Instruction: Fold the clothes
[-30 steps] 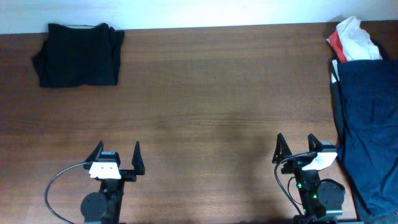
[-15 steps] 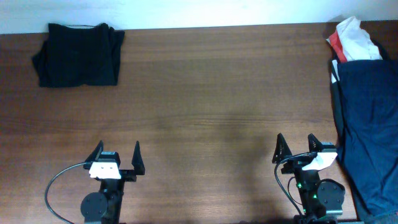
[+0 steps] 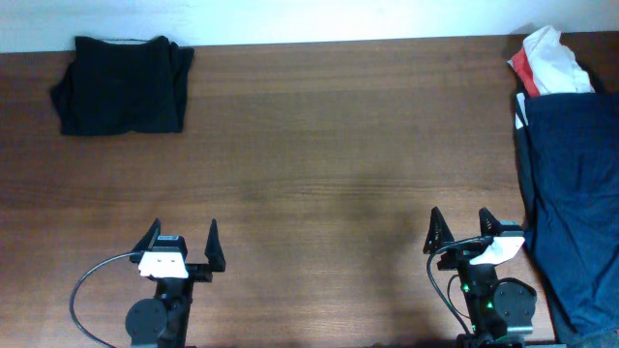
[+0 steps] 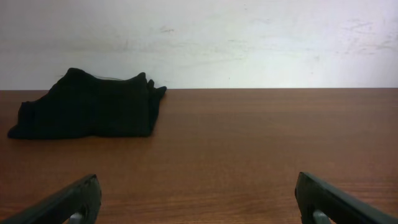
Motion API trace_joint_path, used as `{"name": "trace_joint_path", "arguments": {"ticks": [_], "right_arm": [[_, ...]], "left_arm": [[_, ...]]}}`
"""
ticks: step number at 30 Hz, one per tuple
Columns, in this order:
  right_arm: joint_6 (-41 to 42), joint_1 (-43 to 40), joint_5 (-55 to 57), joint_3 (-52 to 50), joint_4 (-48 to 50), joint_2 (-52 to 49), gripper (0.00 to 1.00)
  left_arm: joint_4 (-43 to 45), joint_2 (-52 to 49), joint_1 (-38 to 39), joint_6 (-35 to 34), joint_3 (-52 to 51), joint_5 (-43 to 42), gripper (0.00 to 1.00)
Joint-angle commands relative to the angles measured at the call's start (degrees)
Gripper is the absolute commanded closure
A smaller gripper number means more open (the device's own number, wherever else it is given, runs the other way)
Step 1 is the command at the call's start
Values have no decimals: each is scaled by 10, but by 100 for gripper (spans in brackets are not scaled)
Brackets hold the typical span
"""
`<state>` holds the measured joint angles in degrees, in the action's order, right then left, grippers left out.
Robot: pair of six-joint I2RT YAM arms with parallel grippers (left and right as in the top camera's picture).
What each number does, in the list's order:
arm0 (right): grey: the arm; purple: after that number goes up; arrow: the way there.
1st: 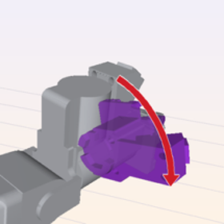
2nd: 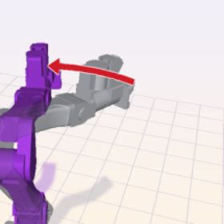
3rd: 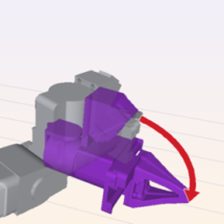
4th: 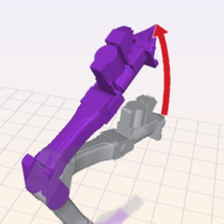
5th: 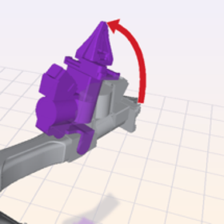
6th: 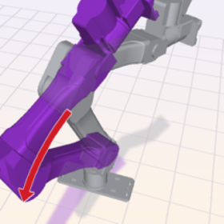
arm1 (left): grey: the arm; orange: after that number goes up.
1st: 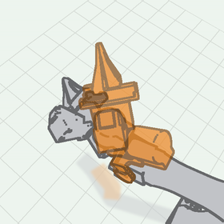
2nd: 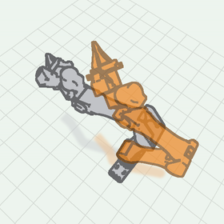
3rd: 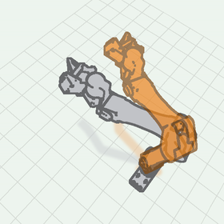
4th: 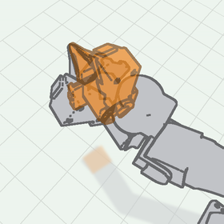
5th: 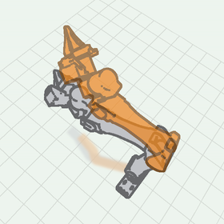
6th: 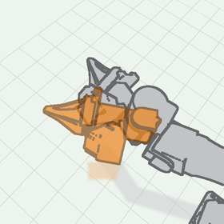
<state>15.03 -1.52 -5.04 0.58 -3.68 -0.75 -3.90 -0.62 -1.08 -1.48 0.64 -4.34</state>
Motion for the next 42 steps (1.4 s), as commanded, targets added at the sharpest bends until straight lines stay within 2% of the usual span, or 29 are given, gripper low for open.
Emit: {"name": "trace_joint_path", "arguments": {"ticks": [1,10,12,13,15,18,19,22,24,26,30,33,35,36,38,40,42], "right_arm": [[3,-4,-5,-3,-3,3,1],[2,-4,-2,-3,0,3,1],[11,-4,14,-3,37,3,1],[76,-4,-43,-3,88,3,1],[198,-4,-163,-3,124,3,1],[315,-4,-166,-3,141,3,1],[383,-4,-142,-3,189,3,1],[393,-4,-114,-3,268,3,1],[395,-4,-71,17,355,3,1],[388,-4,-28,46,338,0,1],[211,-4,-20,185,205,-81,1],[-27,-4,-22,354,75,-224,1],[-125,-4,-6,448,12,-312,1],[-159,-4,39,516,-38,-380,1],[-170,-5,126,609,-103,-483,1],[-186,-5,163,683,-151,-570,1],[-265,-15,165,781,-233,-687,1]], "left_arm": [[-2,3,2,7,-1,-13,1],[-2,3,2,7,-1,-13,1],[-2,3,2,7,-1,-12,1],[-2,3,2,7,-1,-13,1],[-2,3,2,7,-1,-13,1],[-2,3,2,7,-1,-13,1],[-2,3,2,7,-1,-13,1],[-2,3,2,7,-1,-12,1],[-2,3,2,7,-1,-13,1],[-2,3,2,7,-1,-13,1],[-2,3,2,7,-1,-13,1],[-2,3,2,7,-1,-13,1],[-2,3,2,7,-1,-13,1],[-2,3,2,7,-1,-13,1],[-2,3,2,7,-1,-13,1],[-2,3,2,7,-1,-12,1],[-2,3,2,7,-1,-13,1]]}}
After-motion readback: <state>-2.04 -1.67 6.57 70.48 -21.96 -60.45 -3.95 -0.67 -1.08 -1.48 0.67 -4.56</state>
